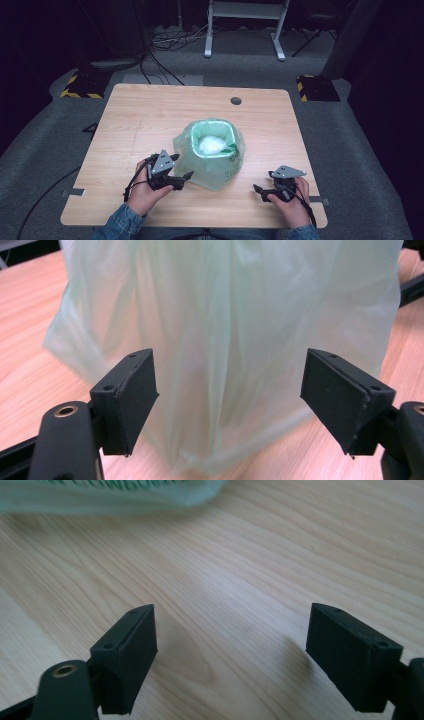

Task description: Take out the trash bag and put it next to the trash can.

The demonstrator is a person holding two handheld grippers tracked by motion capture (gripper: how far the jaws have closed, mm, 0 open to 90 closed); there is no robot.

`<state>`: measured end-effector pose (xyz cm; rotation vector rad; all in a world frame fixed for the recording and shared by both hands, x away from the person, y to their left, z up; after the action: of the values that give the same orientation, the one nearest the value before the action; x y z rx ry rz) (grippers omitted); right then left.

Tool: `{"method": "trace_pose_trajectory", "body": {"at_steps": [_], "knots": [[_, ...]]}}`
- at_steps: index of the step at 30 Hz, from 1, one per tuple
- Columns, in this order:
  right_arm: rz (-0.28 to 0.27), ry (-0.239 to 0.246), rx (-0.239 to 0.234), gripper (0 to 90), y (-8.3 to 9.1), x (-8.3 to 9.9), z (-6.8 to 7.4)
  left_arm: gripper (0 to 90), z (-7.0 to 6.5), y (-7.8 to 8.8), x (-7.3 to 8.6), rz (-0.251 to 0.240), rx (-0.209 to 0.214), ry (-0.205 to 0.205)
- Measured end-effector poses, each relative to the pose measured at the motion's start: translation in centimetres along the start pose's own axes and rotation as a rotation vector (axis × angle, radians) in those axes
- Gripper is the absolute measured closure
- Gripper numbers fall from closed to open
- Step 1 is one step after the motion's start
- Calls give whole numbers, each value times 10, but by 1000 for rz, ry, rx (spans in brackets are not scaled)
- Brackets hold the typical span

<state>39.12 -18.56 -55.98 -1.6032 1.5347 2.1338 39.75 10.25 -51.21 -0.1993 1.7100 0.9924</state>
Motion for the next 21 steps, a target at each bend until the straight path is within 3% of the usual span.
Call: {"method": "trace_pose_trajectory", "body": {"at_steps": [6,13,16,17,19,21], "knots": [[-45,54,-51,175,-3,-29,16,216,7,0,13,32,-14,14],[-58,107,-68,168,-17,-50,22,240,9,-10,21,52,-8,18],[-41,106,-82,165,-32,-58,23,332,9,-14,24,57,8,26],[-43,109,-89,165,-35,-60,24,359,8,-18,24,58,24,46],[-41,113,-101,165,-42,-65,26,406,9,-19,24,59,24,44],[-57,129,-105,165,-46,-72,28,499,7,-21,22,56,58,27]]}}
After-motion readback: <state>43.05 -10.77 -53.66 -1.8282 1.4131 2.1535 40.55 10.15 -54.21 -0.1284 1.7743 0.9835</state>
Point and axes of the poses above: each handheld gripper's, and its own axes: y roughly backward along the jaws, x roughly out of its underside, z roughly to its left, the point moved 10 cm from there along -y, roughly forward along the jaws, and after that the axes turned 5 degrees about y, right-handed, at the moved point
